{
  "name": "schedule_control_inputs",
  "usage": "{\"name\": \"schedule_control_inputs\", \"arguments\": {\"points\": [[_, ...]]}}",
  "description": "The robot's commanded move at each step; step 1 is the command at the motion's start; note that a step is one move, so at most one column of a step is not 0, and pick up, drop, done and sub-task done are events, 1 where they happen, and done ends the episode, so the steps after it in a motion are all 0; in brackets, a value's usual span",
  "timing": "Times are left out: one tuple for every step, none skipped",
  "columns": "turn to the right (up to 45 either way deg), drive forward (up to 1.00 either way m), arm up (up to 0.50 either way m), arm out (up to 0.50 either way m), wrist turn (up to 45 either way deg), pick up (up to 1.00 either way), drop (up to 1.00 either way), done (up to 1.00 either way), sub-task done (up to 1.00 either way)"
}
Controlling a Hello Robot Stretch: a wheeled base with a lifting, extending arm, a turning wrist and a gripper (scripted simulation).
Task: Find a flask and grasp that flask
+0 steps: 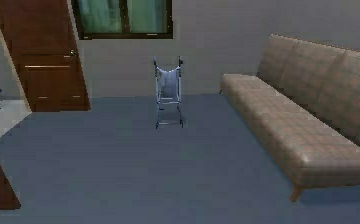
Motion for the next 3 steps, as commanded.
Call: {"name": "schedule_control_inputs", "arguments": {"points": [[0.0, 0.65, 0.0, 0.0, 0.0, 0.0, 0.0, 0.0, 0.0], [-36.0, 0.0, 0.0, 0.0, 0.0, 0.0, 0.0, 0.0, 0.0], [0.0, 1.0, 0.0, 0.0, 0.0, 0.0, 0.0, 0.0, 0.0]]}}
